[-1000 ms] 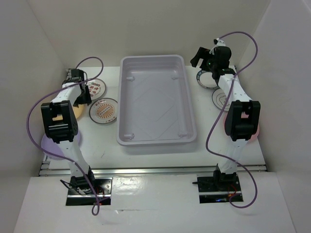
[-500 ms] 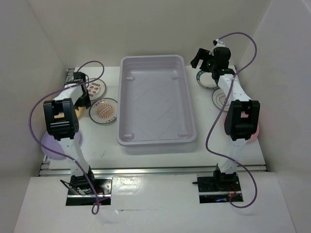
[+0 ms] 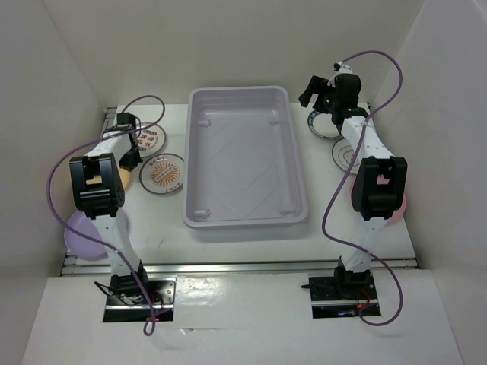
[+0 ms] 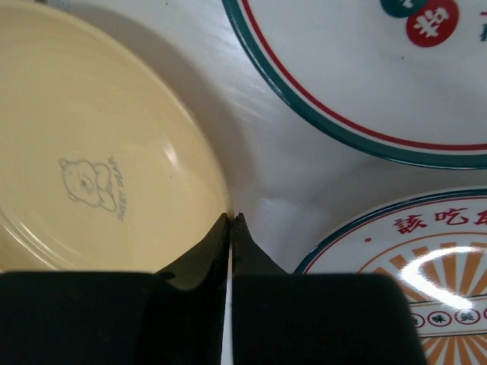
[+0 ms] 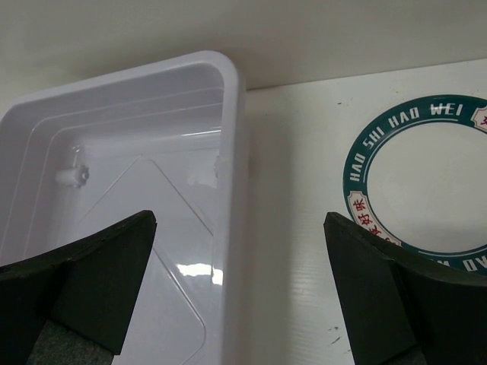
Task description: Place the plates into the plastic bin on the countertop
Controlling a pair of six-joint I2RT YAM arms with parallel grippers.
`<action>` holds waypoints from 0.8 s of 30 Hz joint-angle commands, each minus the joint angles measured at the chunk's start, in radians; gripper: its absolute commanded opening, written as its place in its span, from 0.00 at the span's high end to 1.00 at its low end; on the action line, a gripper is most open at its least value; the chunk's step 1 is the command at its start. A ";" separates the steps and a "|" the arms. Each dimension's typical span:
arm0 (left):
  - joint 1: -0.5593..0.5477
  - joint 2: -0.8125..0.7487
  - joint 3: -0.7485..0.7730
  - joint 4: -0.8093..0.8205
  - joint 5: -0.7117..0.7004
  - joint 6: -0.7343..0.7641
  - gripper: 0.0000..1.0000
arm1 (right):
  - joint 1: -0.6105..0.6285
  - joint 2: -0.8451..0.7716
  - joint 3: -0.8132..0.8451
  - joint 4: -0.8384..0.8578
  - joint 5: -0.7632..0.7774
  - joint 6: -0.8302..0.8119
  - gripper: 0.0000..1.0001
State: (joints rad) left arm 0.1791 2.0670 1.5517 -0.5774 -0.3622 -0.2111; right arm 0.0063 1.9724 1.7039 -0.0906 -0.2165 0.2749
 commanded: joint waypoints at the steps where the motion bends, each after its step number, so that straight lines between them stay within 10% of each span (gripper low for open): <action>1: 0.014 0.015 0.019 -0.032 -0.020 -0.024 1.00 | -0.002 -0.021 0.040 0.009 0.019 -0.013 0.00; 12: -0.072 -0.136 0.194 -0.174 -0.017 0.015 1.00 | -0.002 -0.030 0.040 0.009 0.028 -0.022 0.00; 24: -0.436 -0.045 0.907 -0.363 -0.080 0.154 1.00 | -0.106 0.014 0.111 -0.129 0.235 0.078 0.00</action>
State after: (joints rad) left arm -0.1669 2.0132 2.3684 -0.9260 -0.4164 -0.1284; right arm -0.0357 1.9732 1.7786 -0.1795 -0.0372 0.3183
